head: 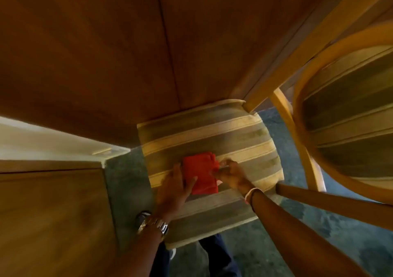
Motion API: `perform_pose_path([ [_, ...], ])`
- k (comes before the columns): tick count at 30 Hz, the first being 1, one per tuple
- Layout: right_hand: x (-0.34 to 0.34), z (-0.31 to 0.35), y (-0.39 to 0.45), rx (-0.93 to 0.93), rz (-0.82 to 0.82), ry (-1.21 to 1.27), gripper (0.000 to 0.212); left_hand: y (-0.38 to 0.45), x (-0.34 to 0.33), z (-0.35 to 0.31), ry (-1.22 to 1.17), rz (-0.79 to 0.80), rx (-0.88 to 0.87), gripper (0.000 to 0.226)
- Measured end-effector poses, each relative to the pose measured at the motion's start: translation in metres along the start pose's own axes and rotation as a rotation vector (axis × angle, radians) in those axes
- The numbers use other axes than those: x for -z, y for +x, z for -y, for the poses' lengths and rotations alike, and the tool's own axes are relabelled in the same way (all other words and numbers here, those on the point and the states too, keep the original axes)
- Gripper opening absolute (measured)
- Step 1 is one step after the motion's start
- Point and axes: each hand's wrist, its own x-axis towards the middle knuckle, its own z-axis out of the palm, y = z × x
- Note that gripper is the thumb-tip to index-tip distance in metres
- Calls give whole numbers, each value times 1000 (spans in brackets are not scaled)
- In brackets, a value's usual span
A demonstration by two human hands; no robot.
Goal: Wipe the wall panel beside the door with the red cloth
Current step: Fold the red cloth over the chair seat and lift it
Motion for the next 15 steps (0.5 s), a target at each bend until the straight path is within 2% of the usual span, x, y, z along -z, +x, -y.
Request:
perform_pose_path([
  [1,-4,-3,5,6,-25,51,33,5,-7,-1,-109,-18,42,66],
  [3,-9,-5,11,13,-74,75,35,12,-15,-6,-314,-49,152,58],
  [6,-15,0,10,8,-35,69,37,20,-19,-9,-450,-47,296,60],
  [8,-13,7,5,3,-11,134,33,23,-13,-12,-569,-38,336,47],
  [10,-8,15,-2,-9,15,247,43,22,-3,-15,-719,17,321,28],
  [11,-4,20,-6,-8,29,314,49,20,5,-17,-778,49,302,25],
  [15,21,54,-37,43,167,519,52,9,46,-34,-880,135,159,38],
])
